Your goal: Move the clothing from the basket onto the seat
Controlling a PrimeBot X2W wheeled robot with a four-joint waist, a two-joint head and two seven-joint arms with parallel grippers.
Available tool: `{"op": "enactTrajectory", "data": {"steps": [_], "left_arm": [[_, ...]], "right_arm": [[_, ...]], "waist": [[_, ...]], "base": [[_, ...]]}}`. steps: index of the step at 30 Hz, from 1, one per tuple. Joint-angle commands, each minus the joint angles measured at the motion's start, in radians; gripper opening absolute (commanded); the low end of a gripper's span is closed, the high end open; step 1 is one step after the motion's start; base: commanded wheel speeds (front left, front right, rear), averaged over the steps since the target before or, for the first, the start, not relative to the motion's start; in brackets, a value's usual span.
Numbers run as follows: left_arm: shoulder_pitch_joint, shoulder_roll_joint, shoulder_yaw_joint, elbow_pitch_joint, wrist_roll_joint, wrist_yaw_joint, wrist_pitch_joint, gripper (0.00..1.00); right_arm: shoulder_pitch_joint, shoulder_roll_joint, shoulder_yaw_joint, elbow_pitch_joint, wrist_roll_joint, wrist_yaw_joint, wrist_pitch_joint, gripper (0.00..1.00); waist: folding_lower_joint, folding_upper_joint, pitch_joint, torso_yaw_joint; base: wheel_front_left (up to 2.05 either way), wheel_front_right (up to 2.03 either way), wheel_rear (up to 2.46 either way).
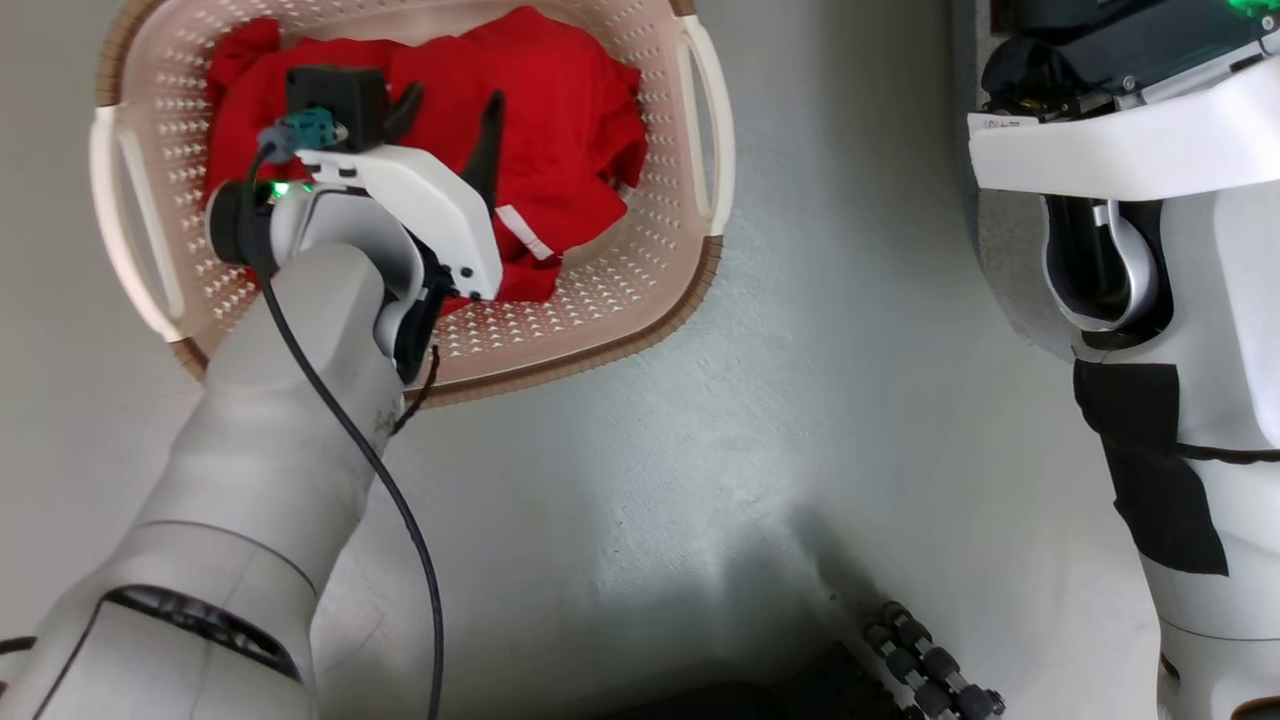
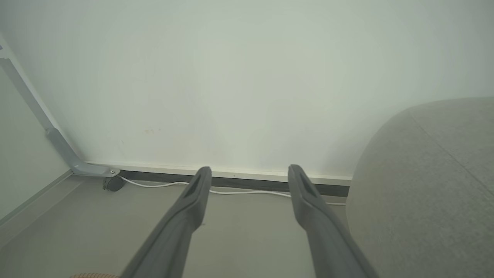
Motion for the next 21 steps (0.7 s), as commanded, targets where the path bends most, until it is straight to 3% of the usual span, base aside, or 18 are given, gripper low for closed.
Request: {"op": "enactTrajectory", "data": {"steps": [1, 9, 19, 20, 21], "left_arm": [[-0.010, 0.015, 0.007, 0.009, -0.012, 0.015, 0.011, 1.00], [-0.095, 0.034, -0.005, 0.113, -0.014, 0.057, 0.101, 1.00], [-0.115, 0.043, 0.003, 0.133, -0.035, 0.052, 0.136, 1.00], [-0.114, 0.043, 0.004, 0.134, -0.037, 0.050, 0.133, 0.61], [-0.114, 0.042, 0.003, 0.135, -0.037, 0.046, 0.128, 0.00]], "right_arm": [[0.015, 0.017, 0.016, -0.038, 0.010, 0.007, -0.006, 1.00], [-0.001, 0.031, 0.052, -0.088, 0.038, 0.007, -0.006, 1.00], [0.017, 0.034, 0.067, -0.125, 0.078, 0.007, -0.006, 1.00], [0.019, 0.034, 0.067, -0.126, 0.080, 0.007, -0.006, 1.00], [0.020, 0.034, 0.066, -0.127, 0.083, 0.007, -0.006, 1.00]], "waist": [[0.0000, 0.0000, 0.014, -0.016], [0.0000, 0.0000, 0.066, -0.066], [0.0000, 0.0000, 0.084, -0.083], [0.0000, 0.0000, 0.084, -0.084], [0.0000, 0.0000, 0.084, -0.084]], "base": [[0.00, 0.00, 0.00], [0.00, 0.00, 0.00], [0.00, 0.00, 0.00], [0.00, 0.00, 0.00], [0.00, 0.00, 0.00]]}}
